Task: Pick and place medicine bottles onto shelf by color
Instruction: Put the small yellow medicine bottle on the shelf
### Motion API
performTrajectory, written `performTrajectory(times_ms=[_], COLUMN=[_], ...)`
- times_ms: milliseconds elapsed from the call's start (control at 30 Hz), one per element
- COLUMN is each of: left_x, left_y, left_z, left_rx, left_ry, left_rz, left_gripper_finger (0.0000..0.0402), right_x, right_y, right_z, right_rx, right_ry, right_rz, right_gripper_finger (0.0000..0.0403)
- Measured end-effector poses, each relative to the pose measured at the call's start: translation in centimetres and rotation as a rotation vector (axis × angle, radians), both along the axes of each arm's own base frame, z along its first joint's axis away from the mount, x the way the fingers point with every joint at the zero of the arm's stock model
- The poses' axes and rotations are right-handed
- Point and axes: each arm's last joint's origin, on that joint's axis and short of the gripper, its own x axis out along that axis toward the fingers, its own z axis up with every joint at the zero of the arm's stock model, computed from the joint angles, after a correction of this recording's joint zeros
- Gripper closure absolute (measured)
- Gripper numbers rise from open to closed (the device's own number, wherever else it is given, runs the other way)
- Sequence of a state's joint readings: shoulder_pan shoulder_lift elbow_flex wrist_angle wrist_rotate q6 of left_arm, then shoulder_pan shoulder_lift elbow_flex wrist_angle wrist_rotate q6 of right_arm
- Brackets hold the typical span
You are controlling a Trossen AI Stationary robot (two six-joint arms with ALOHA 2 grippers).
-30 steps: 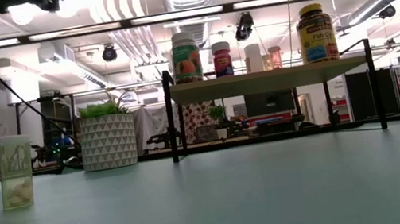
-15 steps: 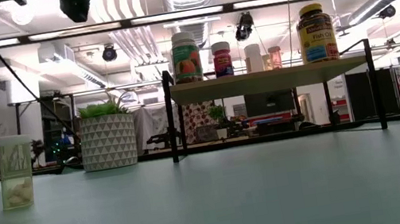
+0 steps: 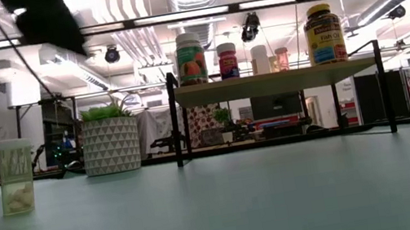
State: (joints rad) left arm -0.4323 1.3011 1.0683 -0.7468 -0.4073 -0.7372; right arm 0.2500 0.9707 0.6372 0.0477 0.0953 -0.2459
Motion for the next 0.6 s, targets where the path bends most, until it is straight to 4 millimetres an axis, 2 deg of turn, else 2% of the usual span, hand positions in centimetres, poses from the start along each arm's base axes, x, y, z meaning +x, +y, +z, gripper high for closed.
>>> performTrajectory(times_ms=[133,233,400,600], left_x=[0.8,1.5,2.4,2.8], left_y=[-2.1,-3.8,-4.7,-4.7], left_z=[-1.5,-3.3,-5.3,-6.0], left_rx=[-0.064,-0.057,-0.008,0.018], left_ry=[0.328,0.483,0.562,0.556], left_rz=[-0.053,-0.140,-0.189,-0.207], left_gripper_finger=[0.0217,0.0217,0.0217,0.0217], right_x=[-0.3,-0.3,-0.2,-0.2], right_y=[-0.1,-0.1,0.0,0.0], right_z=[0.2,0.2,-0.1,-0.1], right_rx=[0.015,0.020,0.017,0.025], right_ry=[-0.010,-0.005,0.007,0.012], right_rz=[-0.003,-0.006,-0.006,-0.011], right_gripper_finger=[0.0394,0.0394,0.0394,0.0394])
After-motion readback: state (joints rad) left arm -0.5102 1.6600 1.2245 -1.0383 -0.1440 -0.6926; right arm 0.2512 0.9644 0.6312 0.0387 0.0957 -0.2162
